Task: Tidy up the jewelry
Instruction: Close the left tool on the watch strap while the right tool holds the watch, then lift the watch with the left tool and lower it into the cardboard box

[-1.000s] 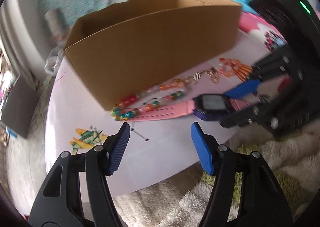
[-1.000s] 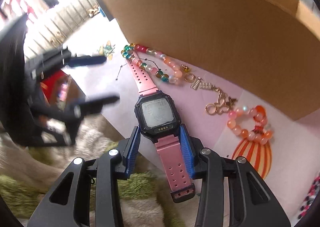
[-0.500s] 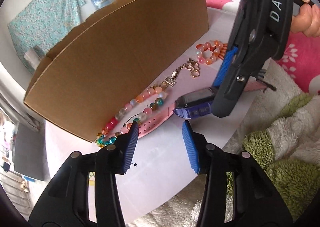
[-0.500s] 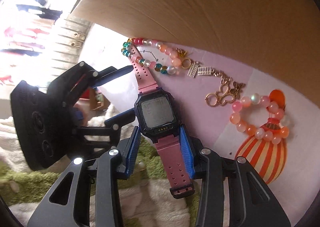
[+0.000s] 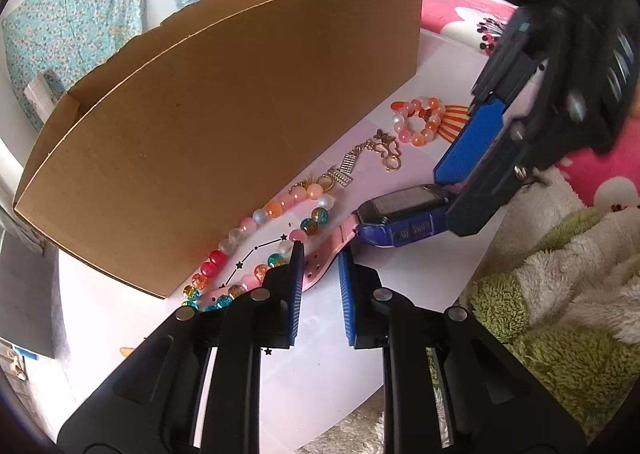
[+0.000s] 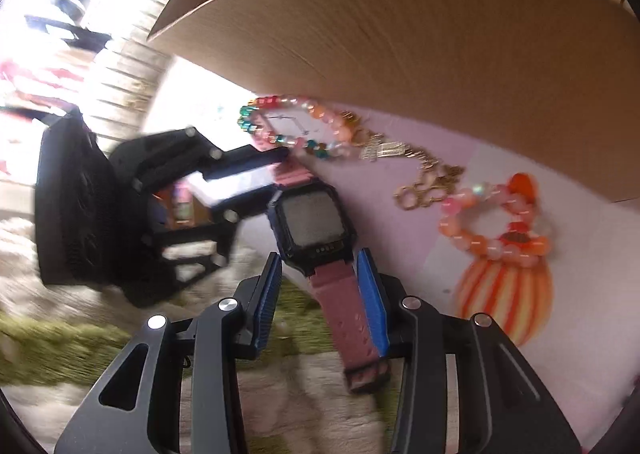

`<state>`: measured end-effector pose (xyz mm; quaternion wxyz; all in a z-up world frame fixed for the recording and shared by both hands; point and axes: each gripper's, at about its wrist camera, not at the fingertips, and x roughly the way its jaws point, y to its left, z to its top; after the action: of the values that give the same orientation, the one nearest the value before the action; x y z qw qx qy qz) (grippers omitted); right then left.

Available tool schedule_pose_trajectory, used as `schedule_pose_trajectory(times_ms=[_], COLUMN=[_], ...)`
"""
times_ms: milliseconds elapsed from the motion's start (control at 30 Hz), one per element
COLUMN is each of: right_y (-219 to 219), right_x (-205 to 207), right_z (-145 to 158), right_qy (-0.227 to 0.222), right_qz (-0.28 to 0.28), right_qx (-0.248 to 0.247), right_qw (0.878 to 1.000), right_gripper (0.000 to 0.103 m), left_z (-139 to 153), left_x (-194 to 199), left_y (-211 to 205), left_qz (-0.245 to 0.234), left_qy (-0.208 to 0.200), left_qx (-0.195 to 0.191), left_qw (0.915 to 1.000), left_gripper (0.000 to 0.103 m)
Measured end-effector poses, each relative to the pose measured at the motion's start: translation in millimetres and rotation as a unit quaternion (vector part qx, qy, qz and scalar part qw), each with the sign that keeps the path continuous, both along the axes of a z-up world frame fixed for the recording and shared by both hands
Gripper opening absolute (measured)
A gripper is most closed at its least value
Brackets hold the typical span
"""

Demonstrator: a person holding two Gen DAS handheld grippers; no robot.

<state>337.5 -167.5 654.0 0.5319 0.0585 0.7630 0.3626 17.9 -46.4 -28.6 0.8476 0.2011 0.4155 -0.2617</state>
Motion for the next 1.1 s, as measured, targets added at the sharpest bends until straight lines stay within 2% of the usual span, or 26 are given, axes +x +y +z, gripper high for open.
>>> schedule_pose_trajectory(times_ms=[100,200,267,400,433,467,500,600,700,767,900,967,1100], right_y=[0.1,4.4,11.3,24.8,25.5,25.0,24.3,18.0,13.9,7.2,-6.9,0.2,-11.0], right_x=[-15.2,-33.4,-47.5,-70.2,-72.6,-74.1,-77.1,-80.1,-81.6,-84.1,-95.7,-95.5,-103.5], right_z=[11.6,17.4,22.8,32.5,33.4,34.8,36.4,44.5,61.7,80.2,112.7,129.7,170.6], right_qy=[-0.056,-0.115,-0.17,-0.255,-0.263,-0.269,-0.272,-0.289,-0.317,-0.348,-0.386,-0.403,-0.46], right_qz=[0.021,0.044,0.071,0.107,0.106,0.1,0.091,0.057,0.032,0.013,-0.019,-0.029,-0.041], right_qx=[-0.039,-0.082,-0.114,-0.147,-0.149,-0.147,-0.148,-0.158,-0.161,-0.165,-0.161,-0.158,-0.145], right_qw=[0.997,0.989,0.976,0.95,0.947,0.947,0.946,0.943,0.934,0.923,0.908,0.901,0.875], right_gripper=[0.039,0.039,0.038,0.038,0.034,0.029,0.017,0.005,0.004,0.004,0.004,0.004,0.004], left_z=[1.3,0.0,0.0,0.0,-0.5,-1.0,-1.2,1.4,11.5,20.5,43.3,55.7,102.8], left_x=[6.4,6.0,4.9,3.8,3.9,4.2,3.9,-0.4,-10.4,-17.2,-28.0,-31.7,-33.2], left_y=[4.3,4.1,3.3,0.3,-1.2,-2.9,-3.6,-6.2,-11.0,-13.3,-17.2,-19.1,-12.2], left_qz=[0.001,-0.004,-0.005,-0.003,-0.002,0.0,0.001,0.005,0.003,0.003,0.01,0.013,0.022], left_qy=[0.01,0.007,0.005,0.0,-0.001,-0.003,-0.005,-0.023,-0.045,-0.059,-0.085,-0.099,-0.131], left_qx=[-0.009,-0.003,0.001,0.007,0.006,0.005,0.004,0.01,0.011,0.005,-0.014,-0.017,-0.048], left_qw=[0.9999,1.0,1.0,1.0,1.0,1.0,1.0,0.9997,0.9989,0.9982,0.9962,0.9949,0.99], left_gripper=[0.014,0.014,0.014,0.014,0.014,0.014,0.014,0.008,0.003,0.003,0.002,0.002,0.002])
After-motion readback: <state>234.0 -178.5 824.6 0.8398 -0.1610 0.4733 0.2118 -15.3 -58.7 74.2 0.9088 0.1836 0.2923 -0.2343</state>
